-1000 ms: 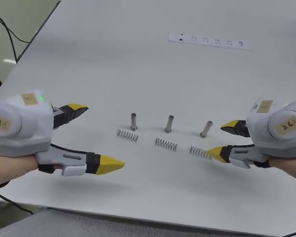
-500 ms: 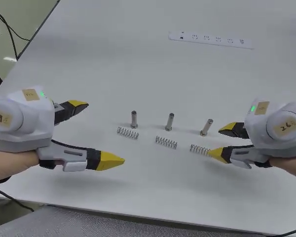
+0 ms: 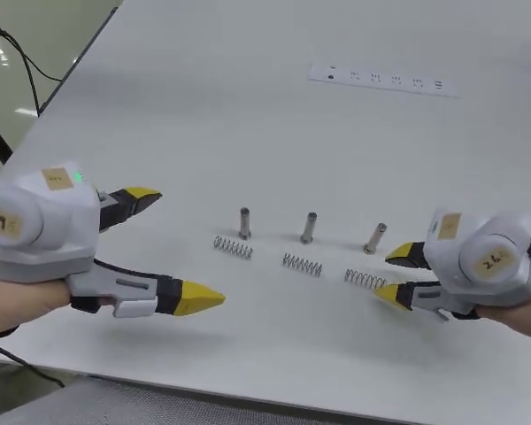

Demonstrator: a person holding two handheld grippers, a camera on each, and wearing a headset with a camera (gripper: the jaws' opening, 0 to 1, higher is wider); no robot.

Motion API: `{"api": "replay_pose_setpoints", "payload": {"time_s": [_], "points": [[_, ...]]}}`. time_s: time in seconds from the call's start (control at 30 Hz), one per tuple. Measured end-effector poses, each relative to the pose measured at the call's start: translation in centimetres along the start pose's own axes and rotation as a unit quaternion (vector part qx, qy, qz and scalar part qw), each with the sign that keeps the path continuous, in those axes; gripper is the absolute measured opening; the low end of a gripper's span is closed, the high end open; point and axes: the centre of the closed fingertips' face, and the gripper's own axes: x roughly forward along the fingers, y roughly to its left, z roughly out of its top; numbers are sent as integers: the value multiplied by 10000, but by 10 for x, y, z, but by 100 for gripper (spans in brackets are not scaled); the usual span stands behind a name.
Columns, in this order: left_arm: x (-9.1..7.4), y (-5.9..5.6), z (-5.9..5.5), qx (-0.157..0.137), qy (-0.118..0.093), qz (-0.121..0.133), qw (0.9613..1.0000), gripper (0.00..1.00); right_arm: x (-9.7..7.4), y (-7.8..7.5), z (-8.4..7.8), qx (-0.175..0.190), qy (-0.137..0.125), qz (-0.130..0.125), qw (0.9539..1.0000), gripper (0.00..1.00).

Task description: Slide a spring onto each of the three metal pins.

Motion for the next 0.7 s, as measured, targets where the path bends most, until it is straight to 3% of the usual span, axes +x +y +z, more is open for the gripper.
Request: {"api": "replay_pose_setpoints", "payload": {"time_s": [0.7], "points": [[-1,-2,-3,13,45,-17,10000,97,14,3,-4,-362,161,188,9990,8]]}}
